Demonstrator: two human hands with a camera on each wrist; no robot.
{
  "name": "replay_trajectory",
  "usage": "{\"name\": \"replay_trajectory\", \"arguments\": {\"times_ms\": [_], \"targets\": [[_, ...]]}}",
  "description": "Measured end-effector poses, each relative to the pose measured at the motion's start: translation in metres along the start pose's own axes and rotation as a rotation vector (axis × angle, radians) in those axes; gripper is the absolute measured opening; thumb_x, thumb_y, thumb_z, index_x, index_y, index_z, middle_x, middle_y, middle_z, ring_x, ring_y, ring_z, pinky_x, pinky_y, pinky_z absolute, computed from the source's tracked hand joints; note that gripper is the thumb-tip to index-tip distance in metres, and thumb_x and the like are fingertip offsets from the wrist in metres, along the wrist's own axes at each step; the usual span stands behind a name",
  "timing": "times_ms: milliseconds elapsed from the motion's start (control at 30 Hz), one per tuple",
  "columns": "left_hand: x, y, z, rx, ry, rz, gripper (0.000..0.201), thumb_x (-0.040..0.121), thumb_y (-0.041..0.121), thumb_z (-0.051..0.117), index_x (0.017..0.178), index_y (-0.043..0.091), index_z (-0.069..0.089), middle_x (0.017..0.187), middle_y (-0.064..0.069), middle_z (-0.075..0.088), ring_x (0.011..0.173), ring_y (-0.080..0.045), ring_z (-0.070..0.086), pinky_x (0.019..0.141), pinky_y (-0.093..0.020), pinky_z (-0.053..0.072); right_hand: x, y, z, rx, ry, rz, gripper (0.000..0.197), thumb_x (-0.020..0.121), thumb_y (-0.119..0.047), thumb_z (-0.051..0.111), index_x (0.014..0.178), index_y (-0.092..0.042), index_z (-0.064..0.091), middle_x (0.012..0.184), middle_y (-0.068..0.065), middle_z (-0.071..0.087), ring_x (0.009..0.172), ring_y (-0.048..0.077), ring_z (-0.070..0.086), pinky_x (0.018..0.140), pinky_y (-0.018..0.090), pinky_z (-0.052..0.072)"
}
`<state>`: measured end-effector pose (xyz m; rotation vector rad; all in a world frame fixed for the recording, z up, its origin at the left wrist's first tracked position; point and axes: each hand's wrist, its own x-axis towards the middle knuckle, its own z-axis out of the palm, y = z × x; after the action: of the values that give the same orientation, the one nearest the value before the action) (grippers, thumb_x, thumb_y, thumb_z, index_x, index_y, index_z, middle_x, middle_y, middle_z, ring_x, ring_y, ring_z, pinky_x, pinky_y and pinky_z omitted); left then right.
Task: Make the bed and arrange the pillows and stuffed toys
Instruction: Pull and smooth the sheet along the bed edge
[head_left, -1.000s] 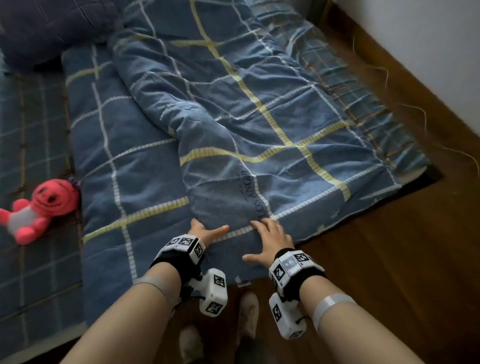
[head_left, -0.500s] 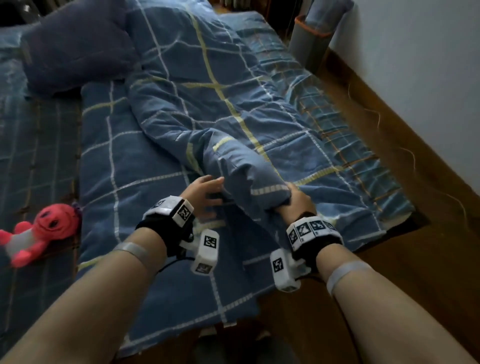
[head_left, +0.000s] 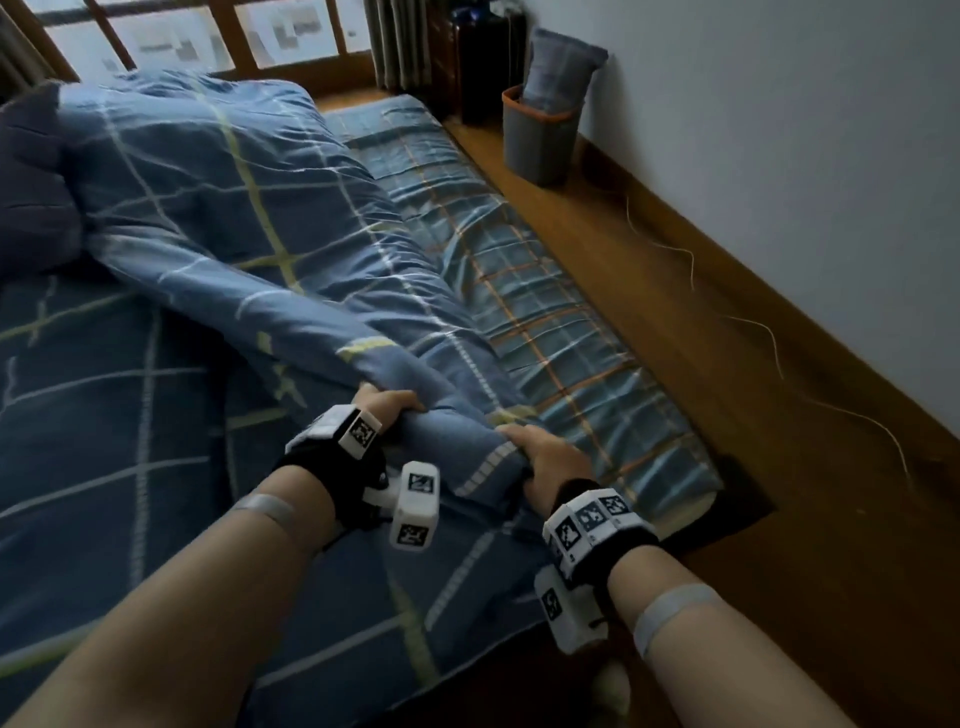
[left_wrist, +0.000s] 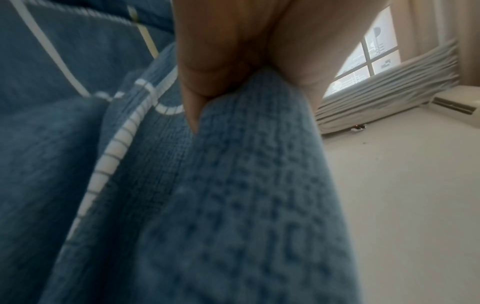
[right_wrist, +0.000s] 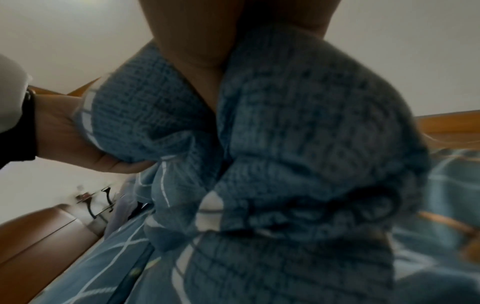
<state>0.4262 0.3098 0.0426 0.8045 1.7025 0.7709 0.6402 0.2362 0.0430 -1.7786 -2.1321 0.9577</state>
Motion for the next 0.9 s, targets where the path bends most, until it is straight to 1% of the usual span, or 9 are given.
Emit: {"name": "replay_trajectory", "arguments": {"times_ms": [133,233,300,367,500,700,800,867,900], "targets": [[-0.022,0.067,0.130,-0.067,-0.103,0.072,0.041,0.073,-0.012,0.062,0.104,0.012,0.052,0.089,-0.003,0.058,0.096,-0.026,0.057,0.101,-0.052,0.046,-0.005,0.101,-0.086,0.061,0.090,0.046,0.061,0.076,0.002,0.048,0.127,-0.032,0.051,0.129,-0.001,0.054,0.117,0.022,0.054,0.101,0.030,0.041],[-0.034,0.113,0.221,-0.116,-0.174,0.111,0.053,0.074,-0.013,0.063,0.121,0.009,0.052,0.103,-0.007,0.057,0.102,-0.027,0.057,0.102,-0.049,0.046,-0.010,0.168,-0.150,0.067,0.261,0.089,0.056,0.076,0.006,0.055,0.125,-0.023,0.055,0.125,0.008,0.056,0.116,0.027,0.055,0.101,0.035,0.042],[-0.042,0.136,0.267,-0.135,-0.221,0.133,0.066,0.073,-0.011,0.065,0.132,0.008,0.045,0.108,-0.009,0.057,0.110,-0.031,0.059,0.101,-0.048,0.046,-0.018,0.197,-0.183,0.061,0.332,0.130,0.053,0.077,0.008,0.054,0.124,-0.016,0.055,0.121,0.012,0.056,0.114,0.031,0.054,0.100,0.039,0.043],[-0.051,0.151,0.305,-0.139,-0.269,0.121,0.078,0.071,-0.008,0.067,0.140,0.013,0.035,0.114,-0.012,0.057,0.114,-0.033,0.057,0.101,-0.047,0.046,-0.030,0.222,-0.210,0.015,0.347,0.167,0.056,0.074,0.010,0.051,0.125,-0.013,0.054,0.123,0.013,0.055,0.115,0.031,0.052,0.101,0.038,0.041],[-0.048,0.155,0.358,-0.103,-0.376,0.099,0.093,0.061,-0.003,0.073,0.141,0.019,0.032,0.131,-0.018,0.054,0.118,-0.038,0.054,0.100,-0.052,0.045,-0.046,0.260,-0.235,-0.036,0.359,0.192,0.060,0.071,0.010,0.054,0.127,-0.012,0.053,0.124,0.016,0.054,0.116,0.035,0.051,0.102,0.039,0.040],[-0.019,0.171,0.418,-0.165,-0.222,0.052,0.088,0.072,-0.010,0.068,0.143,0.022,0.028,0.132,-0.020,0.052,0.118,-0.042,0.052,0.096,-0.062,0.043,-0.016,0.313,-0.277,-0.034,0.276,0.130,0.062,0.075,0.006,0.050,0.133,-0.017,0.047,0.129,0.011,0.051,0.120,0.029,0.048,0.103,0.033,0.037],[0.003,0.174,0.455,-0.199,-0.128,0.029,0.079,0.076,-0.008,0.064,0.143,0.015,0.029,0.129,-0.019,0.052,0.115,-0.033,0.052,0.097,-0.050,0.045,0.010,0.353,-0.302,-0.022,0.204,0.079,0.063,0.076,0.002,0.053,0.133,-0.024,0.046,0.130,0.007,0.052,0.118,0.028,0.052,0.102,0.033,0.041],[0.012,0.171,0.491,-0.153,-0.053,0.004,0.058,0.080,-0.005,0.061,0.134,0.004,0.039,0.126,-0.019,0.054,0.105,-0.026,0.052,0.089,-0.037,0.044,0.020,0.387,-0.323,-0.017,0.134,0.033,0.062,0.077,0.001,0.053,0.132,-0.028,0.045,0.128,0.005,0.053,0.115,0.028,0.054,0.099,0.034,0.044],[0.009,0.173,0.509,-0.171,-0.014,-0.021,0.051,0.080,-0.004,0.062,0.128,0.001,0.043,0.123,-0.020,0.055,0.103,-0.026,0.053,0.085,-0.036,0.044,0.024,0.404,-0.334,-0.020,0.097,0.017,0.062,0.077,0.001,0.053,0.131,-0.029,0.044,0.126,0.004,0.054,0.113,0.028,0.055,0.097,0.033,0.044]]}}
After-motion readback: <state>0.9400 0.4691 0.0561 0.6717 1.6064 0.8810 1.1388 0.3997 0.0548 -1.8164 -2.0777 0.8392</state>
